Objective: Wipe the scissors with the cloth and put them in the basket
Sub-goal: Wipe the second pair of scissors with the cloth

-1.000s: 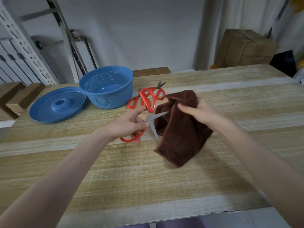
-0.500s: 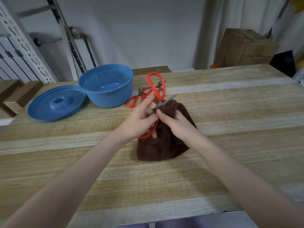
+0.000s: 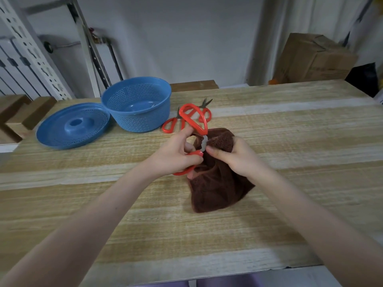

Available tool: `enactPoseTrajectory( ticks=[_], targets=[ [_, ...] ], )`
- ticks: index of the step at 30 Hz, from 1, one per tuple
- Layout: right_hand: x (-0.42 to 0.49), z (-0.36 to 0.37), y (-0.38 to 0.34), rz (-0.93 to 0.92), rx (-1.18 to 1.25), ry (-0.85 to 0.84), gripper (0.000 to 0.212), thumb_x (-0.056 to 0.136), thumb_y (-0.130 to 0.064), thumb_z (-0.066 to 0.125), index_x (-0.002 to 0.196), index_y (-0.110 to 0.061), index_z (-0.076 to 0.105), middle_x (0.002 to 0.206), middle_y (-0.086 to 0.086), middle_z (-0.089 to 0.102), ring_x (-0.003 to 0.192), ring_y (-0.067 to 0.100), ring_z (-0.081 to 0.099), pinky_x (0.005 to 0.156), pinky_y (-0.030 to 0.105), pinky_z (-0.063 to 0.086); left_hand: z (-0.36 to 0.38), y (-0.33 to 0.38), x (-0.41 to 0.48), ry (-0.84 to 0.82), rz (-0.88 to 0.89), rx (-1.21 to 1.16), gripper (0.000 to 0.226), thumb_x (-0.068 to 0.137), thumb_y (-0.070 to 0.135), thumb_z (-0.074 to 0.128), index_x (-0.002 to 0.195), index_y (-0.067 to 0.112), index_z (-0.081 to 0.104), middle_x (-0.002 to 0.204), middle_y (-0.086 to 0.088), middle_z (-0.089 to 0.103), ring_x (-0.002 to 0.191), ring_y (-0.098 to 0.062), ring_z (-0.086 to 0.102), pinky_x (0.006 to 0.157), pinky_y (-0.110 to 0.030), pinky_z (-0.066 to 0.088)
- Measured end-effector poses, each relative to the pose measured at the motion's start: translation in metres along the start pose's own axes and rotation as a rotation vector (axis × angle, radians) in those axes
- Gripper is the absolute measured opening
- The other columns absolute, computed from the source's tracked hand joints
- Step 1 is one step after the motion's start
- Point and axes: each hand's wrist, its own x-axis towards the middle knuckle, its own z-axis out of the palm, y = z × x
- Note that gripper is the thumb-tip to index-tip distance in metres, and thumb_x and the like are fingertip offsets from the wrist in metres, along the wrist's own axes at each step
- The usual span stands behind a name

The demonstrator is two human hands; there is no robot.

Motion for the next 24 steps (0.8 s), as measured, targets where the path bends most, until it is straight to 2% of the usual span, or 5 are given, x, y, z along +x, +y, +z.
enactPoseTrajectory(
  ticks=[7, 10, 14, 18, 24],
  targets=[
    [0.002, -0.019, 0.002, 0.061, -0.024, -0.003, 0.012, 0.088, -0.016, 0.069, 0.09, -0.028, 0.07, 0.088, -0.013, 0.074, 0.092, 0.005, 0.068, 0.094, 0.033, 0.051, 0.001, -0.002, -0.001, 0.338, 0.055, 0.302, 0.075, 0.08, 0.016, 0.076, 0.141, 0.016, 0.033, 0.09, 0.003, 0.063, 0.063, -0.01, 0.066, 0.064, -0.024, 0.051],
    [0.002, -0.023, 0.001, 0.047, -0.085, -0.046, 0.013, 0.086, -0.019, 0.07, 0.085, -0.031, 0.069, 0.083, -0.019, 0.073, 0.088, 0.001, 0.068, 0.09, 0.029, 0.049, -0.001, -0.001, -0.003, 0.515, 0.262, 0.637, 0.089, 0.067, 0.034, 0.08, 0.141, 0.013, 0.035, 0.125, -0.002, 0.044, 0.108, -0.014, 0.056, 0.091, -0.025, 0.046],
    [0.004, -0.02, -0.004, -0.055, -0.173, -0.021, 0.01, 0.08, -0.028, 0.076, 0.088, -0.031, 0.071, 0.093, -0.01, 0.075, 0.094, 0.007, 0.068, 0.093, 0.035, 0.051, 0.003, 0.005, 0.001, 0.45, 0.365, 1.018, 0.074, 0.059, 0.054, 0.07, 0.123, 0.02, 0.055, 0.134, -0.005, 0.045, 0.14, -0.029, 0.027, 0.11, -0.054, 0.03],
    [0.002, -0.018, -0.003, -0.067, -0.195, -0.002, 0.012, 0.078, -0.032, 0.074, 0.09, -0.031, 0.071, 0.092, -0.01, 0.074, 0.092, 0.006, 0.068, 0.095, 0.038, 0.051, 0.005, 0.006, 0.004, 0.346, 0.291, 1.228, 0.08, 0.058, 0.058, 0.064, 0.125, 0.015, 0.053, 0.14, -0.01, 0.041, 0.145, -0.032, 0.013, 0.112, -0.064, 0.016],
    [0.001, -0.015, -0.001, -0.019, -0.15, 0.042, 0.015, 0.083, -0.025, 0.075, 0.098, -0.025, 0.073, 0.098, -0.005, 0.075, 0.096, 0.009, 0.069, 0.095, 0.039, 0.052, 0.011, 0.01, 0.011, 0.422, 0.26, 1.372, 0.071, 0.052, 0.053, 0.071, 0.103, 0.004, 0.06, 0.128, -0.012, 0.048, 0.132, -0.031, 0.035, 0.112, -0.06, 0.018]
  ],
)
